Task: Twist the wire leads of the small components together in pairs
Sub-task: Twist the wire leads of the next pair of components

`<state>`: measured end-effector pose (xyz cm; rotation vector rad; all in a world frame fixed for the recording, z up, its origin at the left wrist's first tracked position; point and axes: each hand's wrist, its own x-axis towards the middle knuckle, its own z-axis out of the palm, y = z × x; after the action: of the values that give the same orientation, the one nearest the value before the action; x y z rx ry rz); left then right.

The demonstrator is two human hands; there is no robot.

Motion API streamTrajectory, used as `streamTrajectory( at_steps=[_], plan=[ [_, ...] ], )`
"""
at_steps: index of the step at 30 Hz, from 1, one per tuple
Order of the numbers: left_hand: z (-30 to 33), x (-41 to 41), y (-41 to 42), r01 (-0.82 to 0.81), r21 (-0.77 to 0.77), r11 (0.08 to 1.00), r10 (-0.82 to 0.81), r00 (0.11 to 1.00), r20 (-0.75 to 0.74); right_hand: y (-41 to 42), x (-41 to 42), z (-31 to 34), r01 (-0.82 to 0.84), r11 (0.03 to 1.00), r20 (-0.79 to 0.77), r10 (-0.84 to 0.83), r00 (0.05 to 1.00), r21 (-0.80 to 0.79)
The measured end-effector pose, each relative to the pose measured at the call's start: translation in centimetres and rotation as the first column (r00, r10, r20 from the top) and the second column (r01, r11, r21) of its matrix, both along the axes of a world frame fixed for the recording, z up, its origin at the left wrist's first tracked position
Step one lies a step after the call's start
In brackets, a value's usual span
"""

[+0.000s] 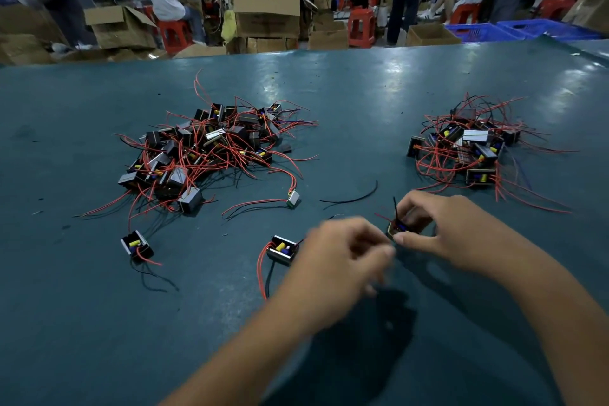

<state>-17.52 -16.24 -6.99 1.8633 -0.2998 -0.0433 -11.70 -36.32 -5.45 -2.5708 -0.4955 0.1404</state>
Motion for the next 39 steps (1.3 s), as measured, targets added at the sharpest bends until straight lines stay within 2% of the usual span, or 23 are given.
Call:
streamTrajectory(
  at_steps=[2, 3, 6, 9, 11, 13, 15, 17, 19, 22, 27, 30, 39],
  plan=[
    [1.4, 1.5, 3.2, -0.081, 0.023, 0.996, 0.074, 0.972, 0.224, 0.0, 0.2, -0.6, -0.019, 0.998, -0.034, 0.017, 0.999, -0.052],
    [1.8, 2.2, 4.8, -0.129, -0.001, 0.992, 0.124, 0.957, 0.261, 0.2, 0.3, -0.9, -0.029, 0.997, -0.034, 0.026, 0.999, -0.075],
    [1.0, 3.8, 7.8, -0.184, -0.047, 0.982, 0.189, 0.966, 0.175, 0.9, 0.2, -1.3, -0.064, 0.992, -0.016, 0.063, 0.998, -0.113],
    [-1.1, 4.2, 8.8, -0.132, 0.116, 0.984, 0.116, 0.984, 0.134, 0.9, 0.3, -1.7, -0.077, 0.992, -0.004, 0.077, 0.997, -0.102],
    [-1.6, 4.0, 9.0, -0.108, 0.166, 0.98, 0.086, 0.987, 0.132, 0.7, 0.4, -1.6, -0.086, 0.993, -0.018, 0.085, 0.996, -0.085],
    [-1.4, 3.7, 8.7, -0.185, 0.113, 0.976, 0.156, 0.962, 0.226, 0.5, 0.4, -1.5, -0.088, 0.994, -0.025, 0.087, 0.996, -0.071],
    [-0.9, 3.1, 7.8, -0.261, 0.074, 0.962, 0.215, 0.9, 0.38, 0.5, 0.4, -1.5, -0.098, 0.992, -0.015, 0.097, 0.995, -0.074],
    [-0.6, 2.3, 6.4, -0.257, 0.128, 0.958, 0.158, 0.843, 0.514, 0.7, 0.3, -1.4, -0.117, 0.99, -0.001, 0.117, 0.993, -0.078],
    [-0.9, 1.5, 4.8, -0.245, 0.217, 0.945, 0.088, 0.829, 0.552, 0.6, 0.1, -0.9, -0.159, 0.987, 0.018, 0.16, 0.987, -0.035],
    [-1.5, 1.0, 3.4, -0.217, 0.203, 0.955, 0.104, 0.885, 0.453, 0.5, -0.5, 0.2, -0.227, 0.972, 0.067, 0.223, 0.973, 0.055],
    [-1.6, 1.3, 3.4, -0.102, -0.018, 0.995, 0.103, 0.97, 0.22, 0.7, -1.0, 1.0, -0.307, 0.942, 0.145, 0.287, 0.947, 0.139],
    [-1.3, 1.4, 3.4, -0.067, -0.211, 0.975, 0.089, 0.991, 0.096, 0.7, -1.0, 1.0, -0.324, 0.93, 0.158, 0.299, 0.941, 0.175],
    [-0.9, 1.4, 3.7, -0.092, -0.378, 0.921, 0.089, 0.996, -0.026, 0.1, -0.7, 1.0, -0.312, 0.924, 0.168, 0.279, 0.946, 0.222]
  ],
)
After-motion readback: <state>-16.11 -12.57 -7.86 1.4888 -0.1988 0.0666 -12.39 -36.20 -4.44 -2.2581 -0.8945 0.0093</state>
